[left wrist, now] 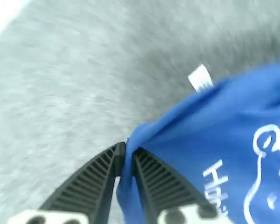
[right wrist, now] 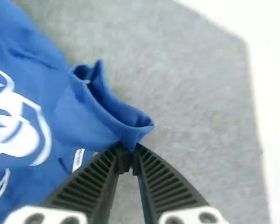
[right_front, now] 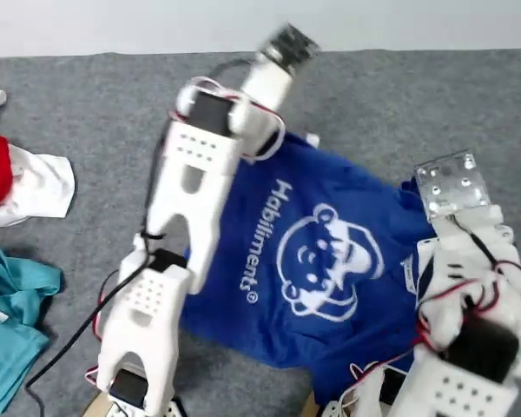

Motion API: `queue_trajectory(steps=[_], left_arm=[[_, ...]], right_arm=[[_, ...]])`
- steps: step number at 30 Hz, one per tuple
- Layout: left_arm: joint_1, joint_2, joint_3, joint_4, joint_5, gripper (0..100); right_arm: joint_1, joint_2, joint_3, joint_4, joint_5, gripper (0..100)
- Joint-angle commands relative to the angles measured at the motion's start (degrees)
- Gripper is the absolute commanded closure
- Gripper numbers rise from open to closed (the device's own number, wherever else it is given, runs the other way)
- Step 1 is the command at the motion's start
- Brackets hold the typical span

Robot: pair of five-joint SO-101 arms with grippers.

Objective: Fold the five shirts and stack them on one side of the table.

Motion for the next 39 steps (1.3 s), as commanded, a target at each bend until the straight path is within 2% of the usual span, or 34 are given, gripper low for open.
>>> queue_trajectory(steps=[1, 6, 13, 16, 30, 35, 39], left_arm=[[-2.8, -8.7, -2.4, 1.2, 1.4, 100], [-3.9, -17.0, -2.5, 1.2, 1.5, 100], [-2.3, -30.8, -2.4, 1.2, 1.5, 100], [-2.2, -36.7, -2.4, 1.2, 1.3, 100], [-2.5, -57.1, -2.4, 1.2, 1.1, 100], [-2.5, -61.5, -2.4, 1.2, 0.6, 100], [-2.5, -63.9, -2.4, 1.2, -4.4, 100]], right_arm=[[0.8, -4.4, -4.9, 0.2, -0.2, 99.0], [1.2, -8.3, -10.0, -0.1, -0.2, 99.0], [10.3, -9.3, -19.2, -2.2, 0.1, 99.0], [12.8, -9.4, -22.8, -2.4, 2.5, 99.0], [13.0, -8.8, -36.5, -2.7, 2.8, 99.0], [13.4, -8.8, -38.9, -8.7, 2.9, 99.0], [18.3, -8.7, -38.6, -13.9, 2.7, 99.0]])
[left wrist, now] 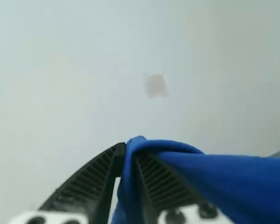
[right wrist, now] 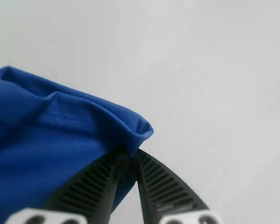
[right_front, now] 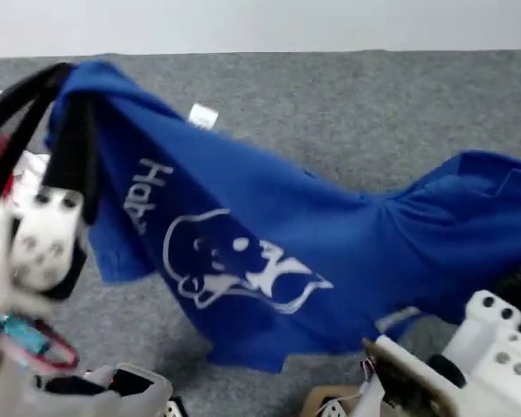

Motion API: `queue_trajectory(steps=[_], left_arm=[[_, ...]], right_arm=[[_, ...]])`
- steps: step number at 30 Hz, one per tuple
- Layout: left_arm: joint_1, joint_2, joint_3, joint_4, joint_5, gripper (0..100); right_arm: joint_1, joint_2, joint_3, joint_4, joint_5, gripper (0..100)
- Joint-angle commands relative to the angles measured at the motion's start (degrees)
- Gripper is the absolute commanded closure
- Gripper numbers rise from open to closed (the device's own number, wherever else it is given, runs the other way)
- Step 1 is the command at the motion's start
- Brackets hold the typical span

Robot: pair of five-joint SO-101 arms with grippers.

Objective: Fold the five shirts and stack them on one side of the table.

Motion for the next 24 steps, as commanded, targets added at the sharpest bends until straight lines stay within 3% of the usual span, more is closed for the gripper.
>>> queue_trajectory(steps=[1, 12, 18, 24], left_arm=[[0.1, -1.6, -0.7, 1.1, -3.7, 100], [0.0, -2.2, -0.6, 1.1, -4.7, 100], [-0.3, -2.2, -0.6, 1.1, -12.6, 100], [-12.7, -2.2, 0.5, 1.1, -13.8, 100]], right_arm=[[3.7, 0.2, -1.6, -4.6, 0.3, 99.0], [4.3, 6.0, -1.9, -11.2, 0.5, 99.0], [4.1, 10.1, -2.4, -11.8, 0.5, 99.0], [1.8, 12.6, -4.0, -7.6, 0.2, 99.0]])
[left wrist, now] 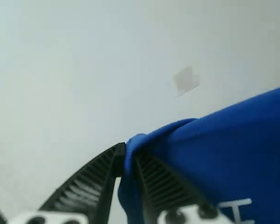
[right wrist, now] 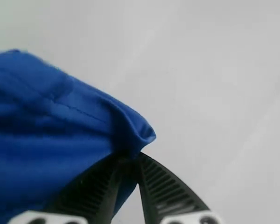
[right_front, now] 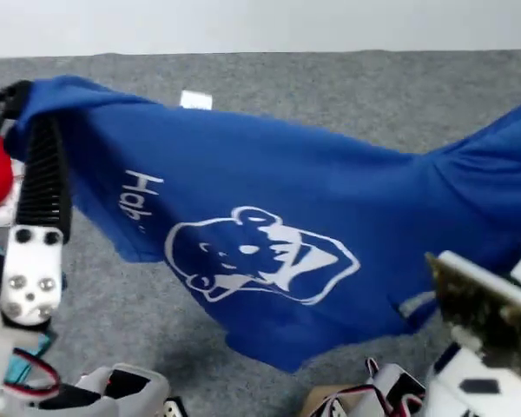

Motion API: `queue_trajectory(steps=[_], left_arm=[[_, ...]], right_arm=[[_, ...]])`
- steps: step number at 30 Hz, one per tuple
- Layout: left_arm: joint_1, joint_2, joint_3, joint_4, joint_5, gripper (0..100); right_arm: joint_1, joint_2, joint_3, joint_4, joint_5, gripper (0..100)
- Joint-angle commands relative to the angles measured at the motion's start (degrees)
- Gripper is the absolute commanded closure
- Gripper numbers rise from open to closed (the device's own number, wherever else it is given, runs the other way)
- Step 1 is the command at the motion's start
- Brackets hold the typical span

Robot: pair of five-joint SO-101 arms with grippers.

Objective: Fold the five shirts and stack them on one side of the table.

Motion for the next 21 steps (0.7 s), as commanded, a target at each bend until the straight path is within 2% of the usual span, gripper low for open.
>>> queue_trajectory(steps=[1, 7, 14, 21], left_arm=[[-6.9, -0.2, 2.0, 1.1, -0.8, 100], [-10.6, -5.0, 10.3, 1.1, -1.4, 100], [-10.7, -16.4, 31.2, 1.1, -2.4, 100], [-10.6, -26.4, 49.6, 1.1, -2.3, 100]], right_arm=[[-3.4, 2.9, -3.0, 2.4, 0.3, 99.0], [-10.2, 3.2, -3.0, 10.1, -0.4, 99.0], [-15.1, 3.3, -3.0, 20.4, -1.1, 99.0], [-14.9, 3.4, -4.8, 16.0, -0.9, 99.0]])
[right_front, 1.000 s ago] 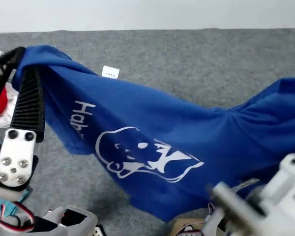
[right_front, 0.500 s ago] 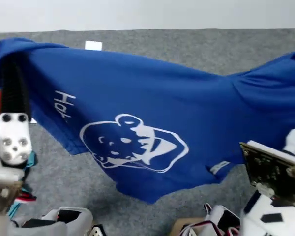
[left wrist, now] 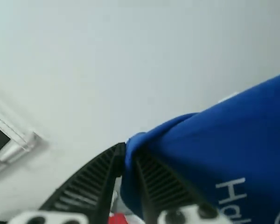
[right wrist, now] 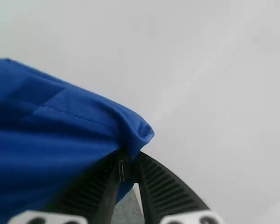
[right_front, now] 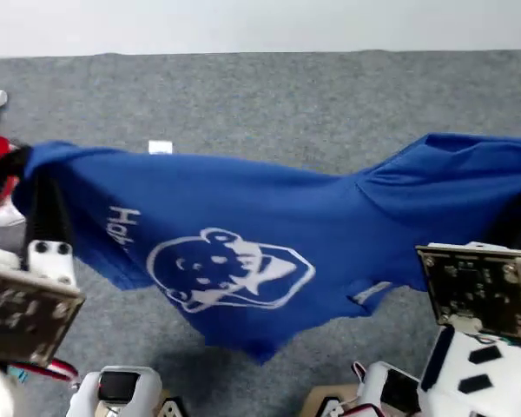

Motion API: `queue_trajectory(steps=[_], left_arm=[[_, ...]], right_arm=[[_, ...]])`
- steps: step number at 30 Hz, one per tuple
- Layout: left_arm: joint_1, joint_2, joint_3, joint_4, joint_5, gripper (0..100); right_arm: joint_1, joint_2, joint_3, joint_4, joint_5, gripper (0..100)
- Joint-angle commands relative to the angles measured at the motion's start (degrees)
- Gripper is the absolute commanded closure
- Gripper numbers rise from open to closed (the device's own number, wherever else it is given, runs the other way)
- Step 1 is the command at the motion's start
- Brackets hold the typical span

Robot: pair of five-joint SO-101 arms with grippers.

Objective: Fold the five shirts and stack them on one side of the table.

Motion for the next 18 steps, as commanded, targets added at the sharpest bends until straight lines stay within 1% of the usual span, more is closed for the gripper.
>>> queue_trajectory(steps=[1, 7, 10, 14, 18], left_arm=[[-0.4, -3.8, 7.9, 1.1, -0.4, 100], [0.0, -8.4, 21.7, 1.0, -0.3, 100], [0.0, -10.5, 27.9, 1.0, -0.3, 100], [0.1, -13.1, 34.7, 0.2, -0.3, 100], [-0.2, -15.8, 35.8, -4.4, -0.4, 100]], right_arm=[[-0.3, 2.6, -4.0, -5.1, -0.3, 99.0], [-0.3, 3.5, -4.1, -17.8, -0.3, 99.0], [-0.3, 4.1, -4.1, -22.4, -0.2, 99.0], [-0.6, 4.4, -4.1, -23.4, 2.9, 99.0], [-0.6, 4.1, -4.1, -21.4, 3.3, 99.0]])
